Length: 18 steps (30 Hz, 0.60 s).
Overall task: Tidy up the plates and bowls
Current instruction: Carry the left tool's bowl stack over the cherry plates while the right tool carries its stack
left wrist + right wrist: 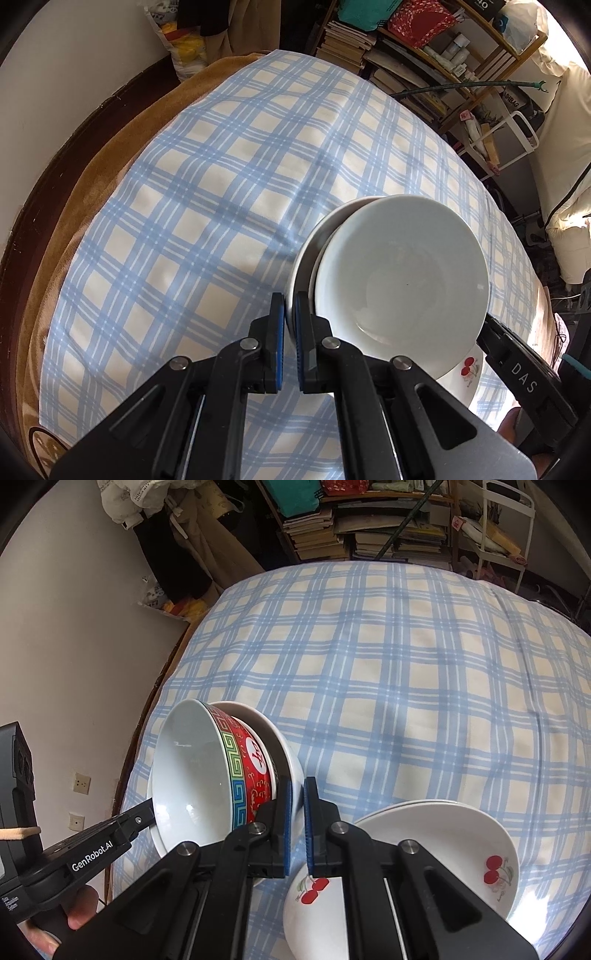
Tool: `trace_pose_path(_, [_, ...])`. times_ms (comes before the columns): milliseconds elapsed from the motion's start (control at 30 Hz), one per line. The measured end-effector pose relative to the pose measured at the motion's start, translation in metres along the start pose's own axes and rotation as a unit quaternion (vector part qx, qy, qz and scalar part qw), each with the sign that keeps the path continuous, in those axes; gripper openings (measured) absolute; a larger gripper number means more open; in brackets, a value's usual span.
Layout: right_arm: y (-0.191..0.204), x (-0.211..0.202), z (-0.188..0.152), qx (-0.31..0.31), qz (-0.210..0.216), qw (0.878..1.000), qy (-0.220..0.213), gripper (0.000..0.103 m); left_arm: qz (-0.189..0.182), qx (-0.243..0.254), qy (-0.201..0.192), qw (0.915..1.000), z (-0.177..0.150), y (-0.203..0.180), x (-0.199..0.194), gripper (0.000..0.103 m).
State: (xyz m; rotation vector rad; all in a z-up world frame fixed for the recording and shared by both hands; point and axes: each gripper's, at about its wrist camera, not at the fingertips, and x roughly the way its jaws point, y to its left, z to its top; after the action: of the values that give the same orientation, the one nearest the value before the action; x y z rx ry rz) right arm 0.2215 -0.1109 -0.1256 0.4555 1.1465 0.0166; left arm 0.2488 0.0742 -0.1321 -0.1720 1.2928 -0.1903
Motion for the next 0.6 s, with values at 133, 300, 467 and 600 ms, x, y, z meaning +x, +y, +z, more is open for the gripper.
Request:
trace_pose_path(133, [-0.001,-0.011,0.001,-0.003,-0.002,1.0,-0.005,0.008,-0.007,-0.005,-0.004,1.0,-0.004,-0.005,-0.009,0.004])
trace_pose_path(300, [-0.011,-0.033,-0.004,0.004,-0.006,1.0,-0.017,0.008,-0.016,-0.013,-0.016,0.9997,-0.015,-0.02,-0.021,0.004])
trace_pose_path(467, [-0.028,-0.059,-0.013,0.012,-0.015,0.999,-0.033,0.008,-0.031,0.008,-0.027,0.9991,-0.027,-0.044,-0.032,0.005])
trace_pose_path(600, [-0.042,-0.074,-0.02,0.017,-0.028,0.999,-0.036,0.008,-0.036,0.021,-0.02,0.9989,-0.041,-0.061,-0.033,0.005])
